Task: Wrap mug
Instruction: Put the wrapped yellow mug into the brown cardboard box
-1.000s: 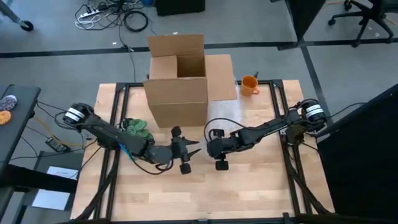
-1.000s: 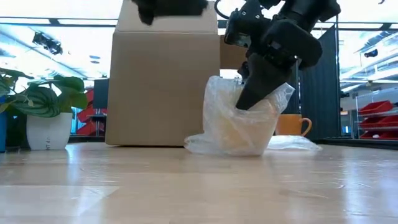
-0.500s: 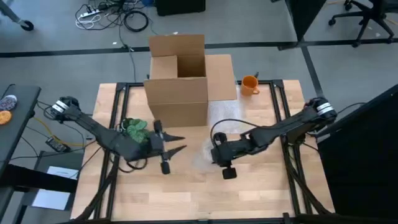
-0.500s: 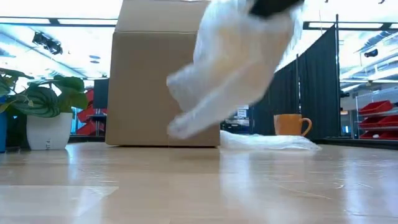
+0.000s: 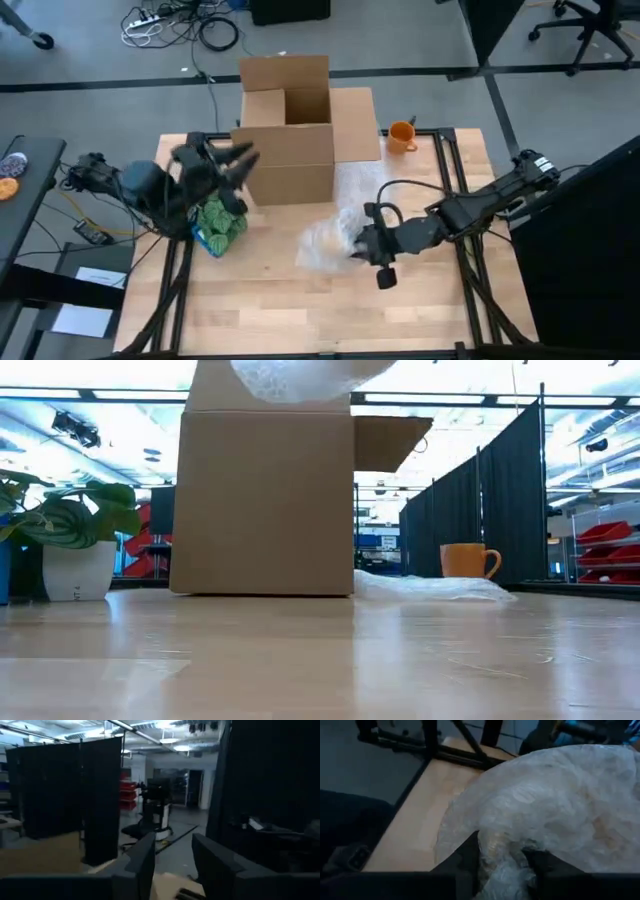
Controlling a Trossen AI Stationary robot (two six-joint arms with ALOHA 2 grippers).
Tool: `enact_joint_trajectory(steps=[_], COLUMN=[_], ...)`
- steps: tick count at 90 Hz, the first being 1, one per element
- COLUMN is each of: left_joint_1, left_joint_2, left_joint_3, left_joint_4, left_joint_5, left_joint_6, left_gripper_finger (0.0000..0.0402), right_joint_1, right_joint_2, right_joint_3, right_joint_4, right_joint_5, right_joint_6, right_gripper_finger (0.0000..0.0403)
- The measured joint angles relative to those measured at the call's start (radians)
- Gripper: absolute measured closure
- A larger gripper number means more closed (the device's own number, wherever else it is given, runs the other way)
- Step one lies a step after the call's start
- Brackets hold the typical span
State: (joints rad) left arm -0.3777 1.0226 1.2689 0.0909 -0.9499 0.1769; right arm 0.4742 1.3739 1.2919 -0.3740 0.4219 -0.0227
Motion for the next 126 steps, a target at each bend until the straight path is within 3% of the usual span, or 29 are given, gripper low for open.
enact_joint_trajectory(steps=[15,27,58,79,94,115,126], left_joint_1=[0.121,0.274,0.655,0.891,0.946,0.924,0.881], left_joint_2=[0.083,0.154,0.327,0.429,0.474,0.489,0.464], left_joint_3=[0.232,0.399,0.674,0.709,0.71,0.71,0.71], left_joint_4=[-0.351,-0.637,-1.109,-1.318,-1.37,-1.444,-1.437], left_joint_5=[0.001,0.038,0.351,0.701,0.853,1.144,1.19], left_joint_6=[-0.133,-0.331,-0.636,-0.826,-0.84,-0.82,-0.811], left_gripper_finger=[0.0285,0.0285,0.0285,0.0285,0.0285,0.0285,0.0285], right_joint_1=[0.002,0.004,0.004,0.005,0.007,0.044,0.063], right_joint_2=[-0.002,-0.002,-0.003,-0.002,-0.002,-0.005,-0.013], right_joint_3=[0.0,0.0,0.0,0.0,0.0,0.0,0.0], right_joint_4=[0.073,0.143,0.122,0.065,0.034,0.058,0.098], right_joint_5=[0.088,0.074,0.018,-0.01,-0.007,-0.011,-0.006], right_joint_6=[-0.07,-0.114,-0.081,-0.028,0.004,-0.017,-0.039], right_gripper_finger=[0.0344,0.0344,0.0344,0.0344,0.0344,0.0343,0.0343])
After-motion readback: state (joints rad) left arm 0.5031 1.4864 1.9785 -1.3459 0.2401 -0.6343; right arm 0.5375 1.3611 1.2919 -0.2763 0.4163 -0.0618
